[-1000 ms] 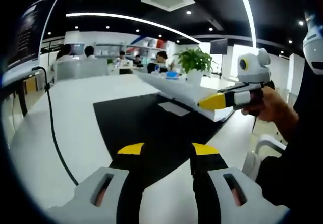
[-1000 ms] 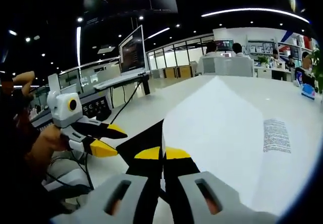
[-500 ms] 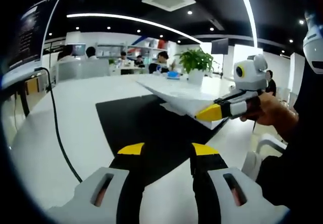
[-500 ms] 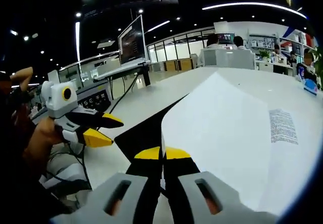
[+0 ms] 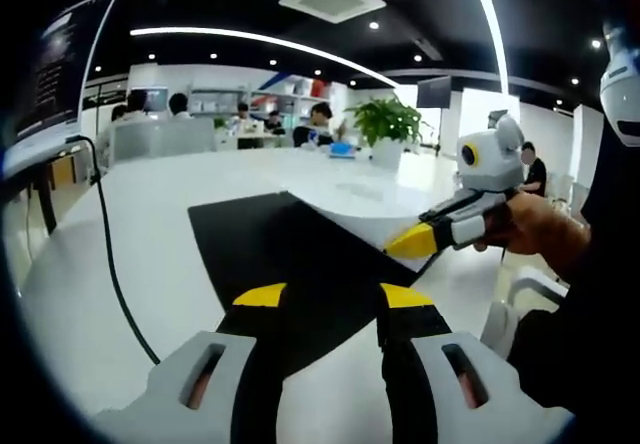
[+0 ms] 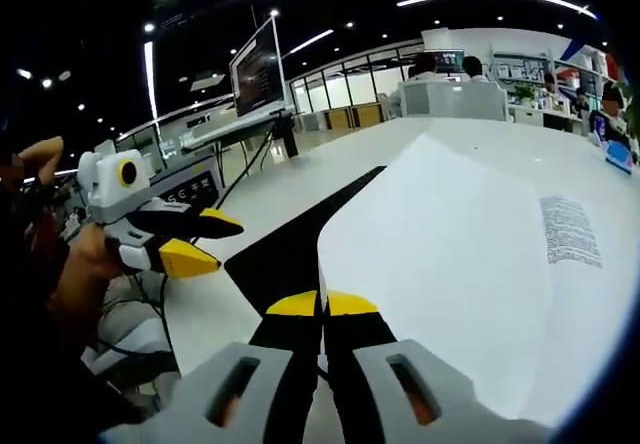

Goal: Flip through the bound document one page at a time

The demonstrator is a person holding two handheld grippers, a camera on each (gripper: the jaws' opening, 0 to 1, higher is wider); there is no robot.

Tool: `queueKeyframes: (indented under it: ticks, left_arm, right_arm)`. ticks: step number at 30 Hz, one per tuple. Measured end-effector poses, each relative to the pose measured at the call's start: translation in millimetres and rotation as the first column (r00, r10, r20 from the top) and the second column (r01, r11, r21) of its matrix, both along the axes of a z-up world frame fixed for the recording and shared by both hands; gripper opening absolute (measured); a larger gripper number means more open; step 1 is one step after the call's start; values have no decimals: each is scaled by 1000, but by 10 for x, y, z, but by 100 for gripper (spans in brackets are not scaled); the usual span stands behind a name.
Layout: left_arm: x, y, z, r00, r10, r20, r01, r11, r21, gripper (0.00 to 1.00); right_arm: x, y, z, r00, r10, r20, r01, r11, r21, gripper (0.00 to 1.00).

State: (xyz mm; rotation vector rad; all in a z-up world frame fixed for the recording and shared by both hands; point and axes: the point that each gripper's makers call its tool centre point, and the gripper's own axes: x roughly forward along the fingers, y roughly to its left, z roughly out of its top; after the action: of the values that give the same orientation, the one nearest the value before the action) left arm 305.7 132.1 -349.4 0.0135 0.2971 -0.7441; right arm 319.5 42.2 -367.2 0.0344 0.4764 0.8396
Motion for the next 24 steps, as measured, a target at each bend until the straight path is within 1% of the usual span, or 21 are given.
queueKeyframes:
  ticks: [11, 13, 17, 20, 24]
  left_arm:
    - [8, 36, -47, 1000, 7, -10, -7, 1000, 11, 36]
    - [16, 24, -30, 1000, 4, -8, -4, 1000, 2, 36]
    - [31, 3, -28, 1000, -1, -5, 1, 1000, 11, 36]
    - [34, -13, -20, 1000, -6, -7, 6, 1000, 2, 35]
    - [39, -19, -43, 1000, -9, -12, 9, 1000, 16, 35]
  right_arm:
    - [-18, 7, -48, 1000, -6, -17, 6, 1000, -6, 2]
    - [-18, 8, -77, 1000, -7, -19, 6, 1000, -13, 3]
    - [-22, 10, -118, 1000, -2, -20, 1, 1000, -26, 3]
    - [-22, -3, -158, 999, -5, -37, 4, 1000, -31, 3]
    - [-36, 7, -233, 998, -8, -54, 5, 999, -49, 4]
